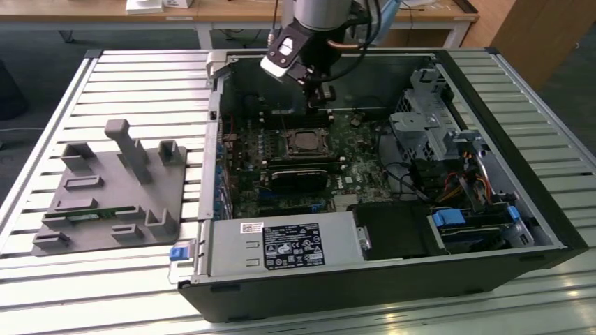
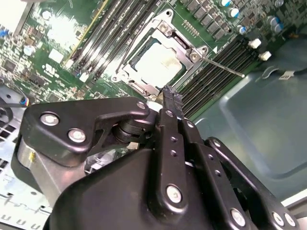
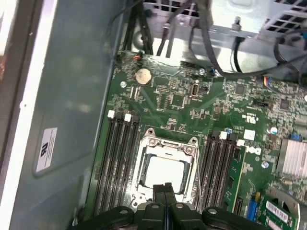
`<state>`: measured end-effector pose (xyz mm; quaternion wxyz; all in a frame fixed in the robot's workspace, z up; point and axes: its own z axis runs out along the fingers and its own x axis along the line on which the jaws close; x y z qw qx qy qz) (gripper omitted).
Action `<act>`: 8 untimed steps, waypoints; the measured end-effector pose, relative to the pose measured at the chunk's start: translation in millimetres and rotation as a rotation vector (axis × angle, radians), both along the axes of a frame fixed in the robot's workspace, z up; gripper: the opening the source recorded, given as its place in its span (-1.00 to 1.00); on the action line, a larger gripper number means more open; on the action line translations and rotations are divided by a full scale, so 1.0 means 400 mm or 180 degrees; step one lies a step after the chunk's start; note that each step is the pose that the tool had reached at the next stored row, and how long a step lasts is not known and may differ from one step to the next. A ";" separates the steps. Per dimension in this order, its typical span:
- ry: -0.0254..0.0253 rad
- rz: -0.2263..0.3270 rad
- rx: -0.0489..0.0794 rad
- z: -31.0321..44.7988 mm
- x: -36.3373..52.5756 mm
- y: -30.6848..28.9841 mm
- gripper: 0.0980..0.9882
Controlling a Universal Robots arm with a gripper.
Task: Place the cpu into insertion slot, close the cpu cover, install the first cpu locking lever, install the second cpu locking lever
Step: 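Install the first cpu locking lever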
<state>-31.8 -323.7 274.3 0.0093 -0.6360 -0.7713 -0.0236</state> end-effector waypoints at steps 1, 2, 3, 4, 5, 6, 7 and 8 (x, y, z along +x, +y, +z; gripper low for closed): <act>0.0000 0.0033 -0.0001 0.000 0.000 0.000 -0.98; 0.0000 0.0061 -0.0001 0.000 0.000 0.000 -0.98; 0.0000 0.0088 -0.0001 0.000 0.000 0.000 -0.98; 0.0000 0.0117 -0.0001 0.000 0.000 0.000 -0.98; 0.0000 0.0143 -0.0002 0.000 0.000 0.000 -0.98; 0.0000 0.0168 -0.0002 0.000 0.000 0.000 -0.98; 0.0000 0.0192 -0.0002 0.000 0.000 0.000 -0.98; 0.0000 0.0215 -0.0002 0.000 0.000 0.000 -0.98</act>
